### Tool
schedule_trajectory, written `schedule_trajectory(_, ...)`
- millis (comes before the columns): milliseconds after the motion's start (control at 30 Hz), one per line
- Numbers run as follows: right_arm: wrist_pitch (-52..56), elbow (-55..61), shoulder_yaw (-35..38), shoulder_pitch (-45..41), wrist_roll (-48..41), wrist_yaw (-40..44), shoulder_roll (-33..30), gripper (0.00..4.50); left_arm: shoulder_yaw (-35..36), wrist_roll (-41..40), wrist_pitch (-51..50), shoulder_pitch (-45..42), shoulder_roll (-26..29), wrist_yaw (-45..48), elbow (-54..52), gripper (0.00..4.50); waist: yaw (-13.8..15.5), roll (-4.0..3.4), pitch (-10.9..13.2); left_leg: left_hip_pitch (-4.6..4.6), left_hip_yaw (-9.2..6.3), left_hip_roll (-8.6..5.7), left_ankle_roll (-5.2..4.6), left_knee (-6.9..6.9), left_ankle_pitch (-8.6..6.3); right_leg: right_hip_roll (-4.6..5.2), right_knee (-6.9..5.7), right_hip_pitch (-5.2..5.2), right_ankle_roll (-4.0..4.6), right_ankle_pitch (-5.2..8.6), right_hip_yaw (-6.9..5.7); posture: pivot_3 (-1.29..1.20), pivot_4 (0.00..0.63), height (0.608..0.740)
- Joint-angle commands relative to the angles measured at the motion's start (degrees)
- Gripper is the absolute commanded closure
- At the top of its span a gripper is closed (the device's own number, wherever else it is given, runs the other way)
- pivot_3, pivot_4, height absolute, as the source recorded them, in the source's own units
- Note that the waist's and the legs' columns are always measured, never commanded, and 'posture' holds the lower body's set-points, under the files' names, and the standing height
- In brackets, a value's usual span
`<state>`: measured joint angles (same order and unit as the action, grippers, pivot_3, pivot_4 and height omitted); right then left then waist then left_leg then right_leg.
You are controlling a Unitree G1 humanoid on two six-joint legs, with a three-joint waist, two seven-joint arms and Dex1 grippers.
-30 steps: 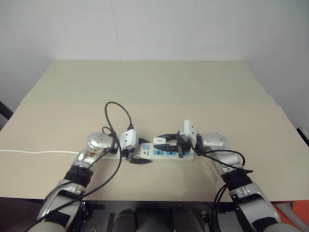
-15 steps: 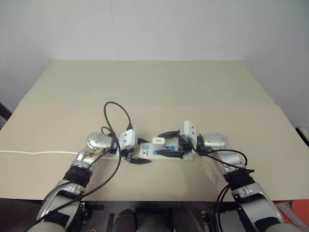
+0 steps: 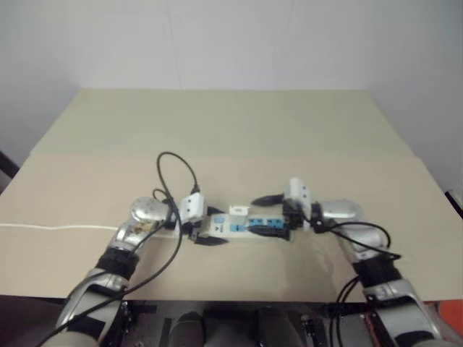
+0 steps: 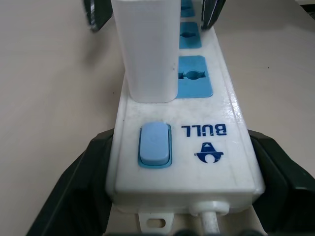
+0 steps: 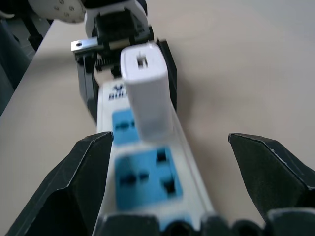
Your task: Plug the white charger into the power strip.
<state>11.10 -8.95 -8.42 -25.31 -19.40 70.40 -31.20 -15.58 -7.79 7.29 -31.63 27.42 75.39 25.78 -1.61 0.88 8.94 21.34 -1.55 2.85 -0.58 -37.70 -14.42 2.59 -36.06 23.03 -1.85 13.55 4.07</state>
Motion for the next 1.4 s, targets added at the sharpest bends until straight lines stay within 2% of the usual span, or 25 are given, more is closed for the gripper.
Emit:
schedule_trajectory(33,2.52,6.42,3.35,1.38,-3.33,0.61,-2.40,0.00,0.86,-0.53,0.51,-1.37,-0.44,0.18,-0.60,0.03,0.08,-0.01,0.00,0.02,0.00,0.00,0.00,0.00,0.00,0.00,-0.01,0.03,0.00,0.00,0.01,0.00,0.150,0.740)
schedule_trajectory(200,4.48,9.96,6.70,3.41,-5.35,-0.05,-5.56,0.00,2.53,-2.51,0.71,-1.32,0.55,1.12,-4.62,0.03,0.19,0.01,0.03,0.08,0.01,0.00,0.00,0.00,0.00,0.00,0.01,0.07,-0.01,0.00,0.01,0.00,0.150,0.740)
schedule_trajectory(300,5.52,11.13,9.39,4.22,-6.87,0.26,-8.18,0.00,4.47,-5.03,-2.28,-0.49,3.94,3.24,-9.67,0.03,0.20,0.00,0.07,0.10,0.01,0.00,0.00,0.01,0.00,0.00,0.02,0.09,-0.01,0.00,0.01,0.00,0.150,0.740)
schedule_trajectory(467,6.12,12.38,14.00,7.76,-8.42,1.13,-12.98,0.00,9.41,-9.66,-8.05,4.22,12.90,5.72,-19.81,0.03,0.04,0.00,0.09,0.07,0.02,0.02,0.00,0.12,0.00,0.01,0.09,0.10,-0.02,0.01,0.02,0.00,0.150,0.740)
schedule_trajectory(633,8.51,15.41,19.89,14.65,-9.91,-0.94,-16.53,0.00,17.36,-12.32,-12.98,11.60,20.39,1.86,-27.83,0.03,0.21,0.00,0.12,0.05,0.06,0.04,0.00,0.25,0.00,0.02,0.15,0.13,-0.26,0.17,0.03,0.00,0.150,0.740)
schedule_trajectory(733,8.15,17.09,21.98,18.68,-6.63,-3.84,-19.07,0.00,22.72,-13.05,-17.12,16.58,22.77,-2.55,-31.62,0.03,0.43,-0.01,0.12,0.01,0.08,0.05,0.00,0.27,0.00,0.03,0.14,0.12,-0.27,0.18,0.03,0.00,0.150,0.740)
schedule_trajectory(867,8.88,17.67,24.65,21.16,-5.34,-8.22,-20.16,0.00,27.44,-14.38,-21.11,22.75,24.23,-5.98,-35.43,0.03,0.54,0.02,0.14,-0.05,0.12,0.07,0.01,0.32,0.00,0.03,0.15,0.12,-0.38,0.27,0.05,0.00,0.150,0.740)
schedule_trajectory(1000,10.31,18.07,25.21,21.65,-4.88,-10.77,-20.64,0.00,28.37,-14.12,-22.13,26.71,23.93,-7.89,-37.93,0.03,0.54,0.03,0.15,-0.14,0.15,0.07,0.02,0.34,0.00,0.02,0.14,0.09,-0.36,0.30,0.09,0.00,0.150,0.740)
schedule_trajectory(1400,10.52,19.22,24.54,22.16,-3.83,-12.67,-20.93,0.00,26.86,-14.92,-22.72,27.18,22.62,-10.85,-39.38,0.03,0.69,0.07,0.17,-0.13,0.15,0.07,0.02,0.41,0.00,0.02,0.15,0.11,-0.31,0.32,0.09,0.00,0.150,0.740)
